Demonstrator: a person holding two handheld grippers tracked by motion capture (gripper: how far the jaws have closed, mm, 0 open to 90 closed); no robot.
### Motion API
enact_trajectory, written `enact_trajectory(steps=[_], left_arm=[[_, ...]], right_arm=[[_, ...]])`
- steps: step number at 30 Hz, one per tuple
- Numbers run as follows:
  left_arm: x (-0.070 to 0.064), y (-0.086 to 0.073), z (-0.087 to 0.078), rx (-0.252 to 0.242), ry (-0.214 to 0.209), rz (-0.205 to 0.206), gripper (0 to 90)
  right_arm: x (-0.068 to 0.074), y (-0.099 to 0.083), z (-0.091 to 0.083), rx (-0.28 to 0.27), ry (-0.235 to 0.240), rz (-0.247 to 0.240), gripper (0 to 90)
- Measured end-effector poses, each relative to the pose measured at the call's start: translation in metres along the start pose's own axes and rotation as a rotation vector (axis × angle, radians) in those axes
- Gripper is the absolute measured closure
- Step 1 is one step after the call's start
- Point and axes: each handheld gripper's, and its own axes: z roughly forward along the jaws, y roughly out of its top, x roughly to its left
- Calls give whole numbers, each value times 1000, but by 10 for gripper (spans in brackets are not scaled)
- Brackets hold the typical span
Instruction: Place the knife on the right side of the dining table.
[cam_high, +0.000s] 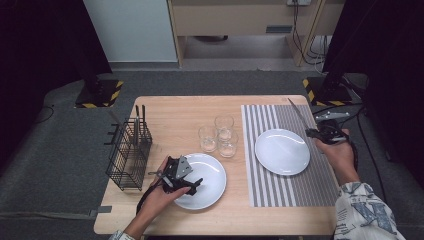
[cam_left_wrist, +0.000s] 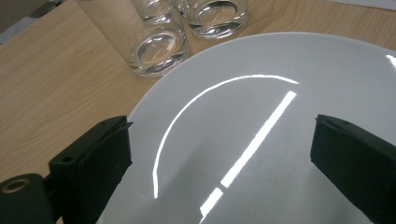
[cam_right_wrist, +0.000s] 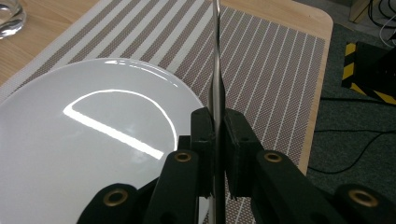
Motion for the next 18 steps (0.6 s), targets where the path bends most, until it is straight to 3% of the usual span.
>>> enact_trajectory(steps=[11,18], left_arm=[[-1,1,-6,-2,40,21,44],[-2,1,-7,-8,42,28,45]], right_arm=[[-12,-1,13,36,-13,35,834],[-19,-4,17,47,-32,45,834]])
